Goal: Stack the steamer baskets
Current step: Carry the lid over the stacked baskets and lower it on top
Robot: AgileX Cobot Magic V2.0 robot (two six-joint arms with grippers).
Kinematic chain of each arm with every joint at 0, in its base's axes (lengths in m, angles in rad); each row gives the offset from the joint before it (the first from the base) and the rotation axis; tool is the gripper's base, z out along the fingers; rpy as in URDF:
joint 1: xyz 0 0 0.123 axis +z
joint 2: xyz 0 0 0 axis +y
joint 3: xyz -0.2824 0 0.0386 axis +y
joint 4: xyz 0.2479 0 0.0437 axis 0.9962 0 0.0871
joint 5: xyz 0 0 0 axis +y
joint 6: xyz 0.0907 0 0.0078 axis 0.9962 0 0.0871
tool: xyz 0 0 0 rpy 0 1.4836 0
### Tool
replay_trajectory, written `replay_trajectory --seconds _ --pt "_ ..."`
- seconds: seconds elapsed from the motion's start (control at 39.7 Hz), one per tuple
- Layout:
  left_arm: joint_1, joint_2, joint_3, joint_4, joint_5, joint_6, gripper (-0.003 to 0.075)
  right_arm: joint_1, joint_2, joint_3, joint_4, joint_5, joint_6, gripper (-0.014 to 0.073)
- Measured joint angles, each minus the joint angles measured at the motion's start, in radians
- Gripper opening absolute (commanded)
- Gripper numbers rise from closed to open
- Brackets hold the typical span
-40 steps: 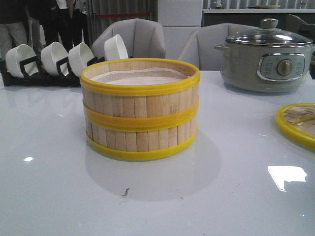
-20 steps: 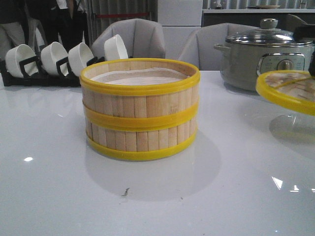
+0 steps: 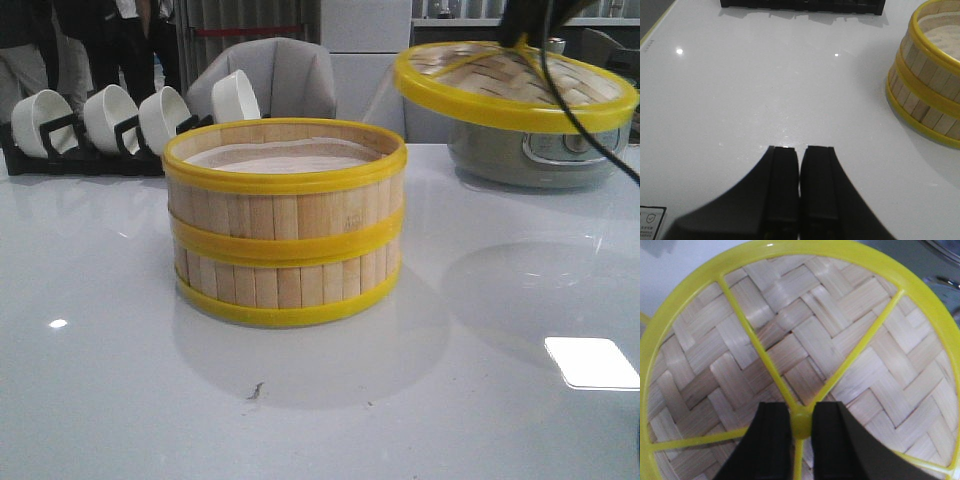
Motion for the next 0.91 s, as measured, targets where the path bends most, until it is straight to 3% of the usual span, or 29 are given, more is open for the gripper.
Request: replay_trajectory --seconds 0.43,0.91 --pt "0.0 0.0 0.0 0.0 0.0 0.0 0.0085 0.251 0.118 -0.188 0.0 0.079 0.0 0.0054" --pt "0.0 0.0 0.0 0.0 0.0 0.0 0.0085 0.358 0.184 -0.222 0.0 0.092 -0.01 0.0054"
